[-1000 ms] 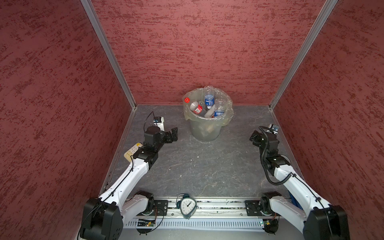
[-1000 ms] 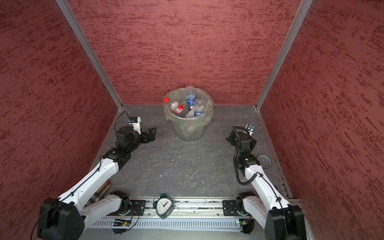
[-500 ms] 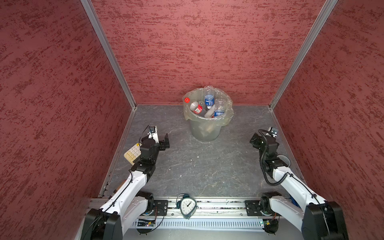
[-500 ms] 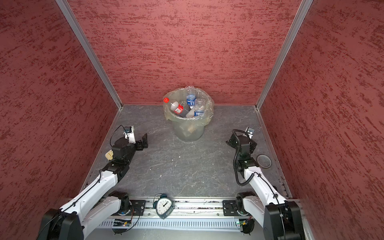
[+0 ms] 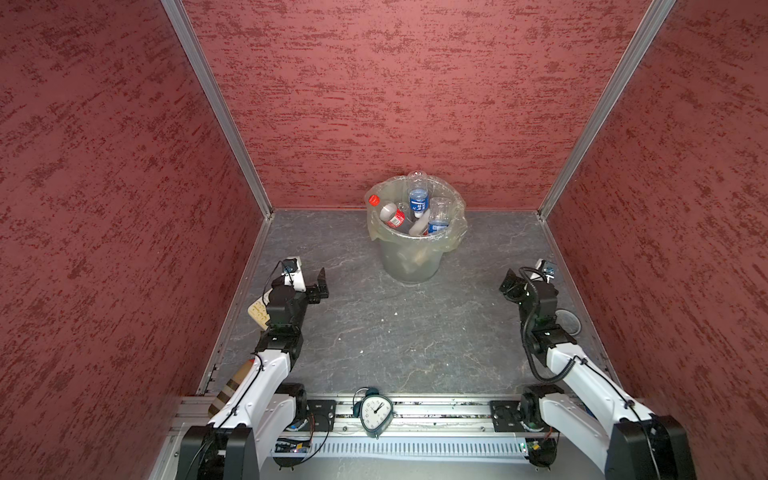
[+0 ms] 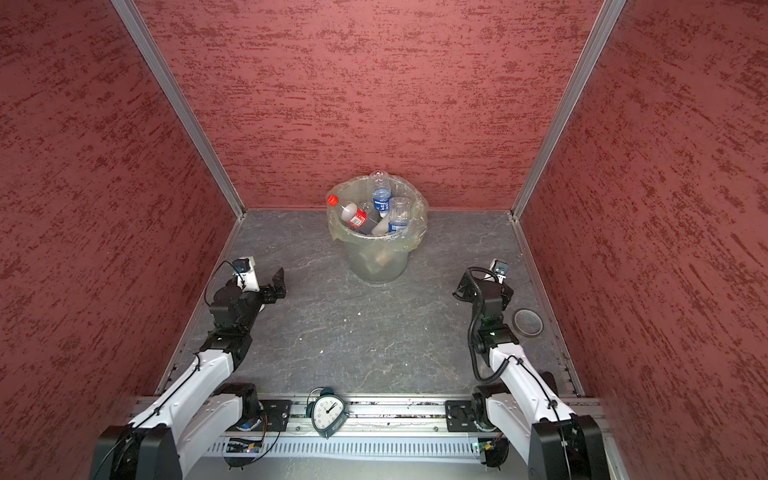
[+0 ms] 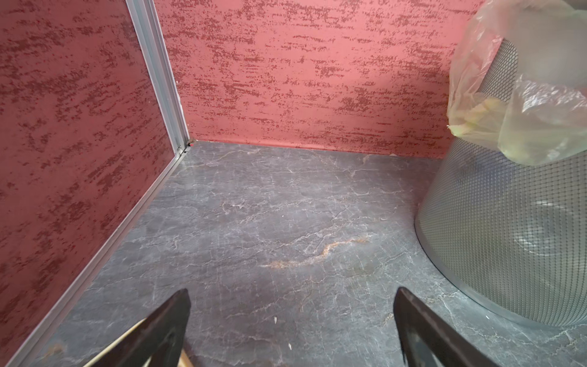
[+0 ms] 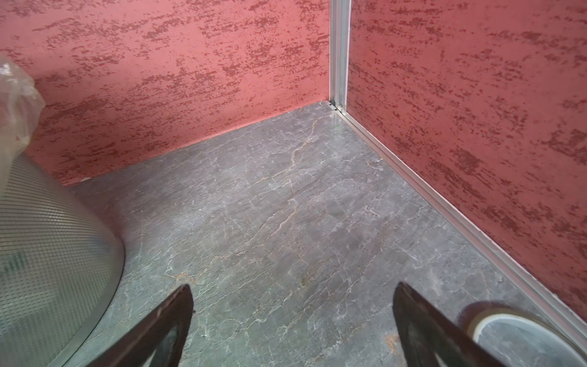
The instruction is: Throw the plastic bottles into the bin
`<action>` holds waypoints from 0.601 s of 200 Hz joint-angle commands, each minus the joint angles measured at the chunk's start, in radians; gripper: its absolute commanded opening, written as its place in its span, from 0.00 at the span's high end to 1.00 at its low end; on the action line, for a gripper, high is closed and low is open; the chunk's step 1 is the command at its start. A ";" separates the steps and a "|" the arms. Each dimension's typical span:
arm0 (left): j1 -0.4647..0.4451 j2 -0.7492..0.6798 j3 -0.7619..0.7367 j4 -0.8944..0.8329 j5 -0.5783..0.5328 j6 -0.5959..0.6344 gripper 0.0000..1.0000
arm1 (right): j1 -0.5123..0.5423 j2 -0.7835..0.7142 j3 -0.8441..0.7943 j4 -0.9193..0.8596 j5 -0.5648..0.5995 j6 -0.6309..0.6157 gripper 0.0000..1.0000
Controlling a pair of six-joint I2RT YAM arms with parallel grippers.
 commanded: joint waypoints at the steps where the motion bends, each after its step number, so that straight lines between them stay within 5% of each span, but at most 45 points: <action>1: 0.027 0.090 -0.018 0.155 0.103 0.005 0.01 | -0.005 -0.013 -0.002 0.067 -0.046 -0.013 0.02; 35: 0.039 0.277 -0.006 0.341 0.199 0.009 0.00 | -0.004 -0.028 0.000 0.075 -0.076 -0.006 0.01; 120: 0.060 0.486 0.025 0.466 0.325 0.064 0.01 | -0.003 -0.013 -0.041 0.198 -0.047 -0.057 0.01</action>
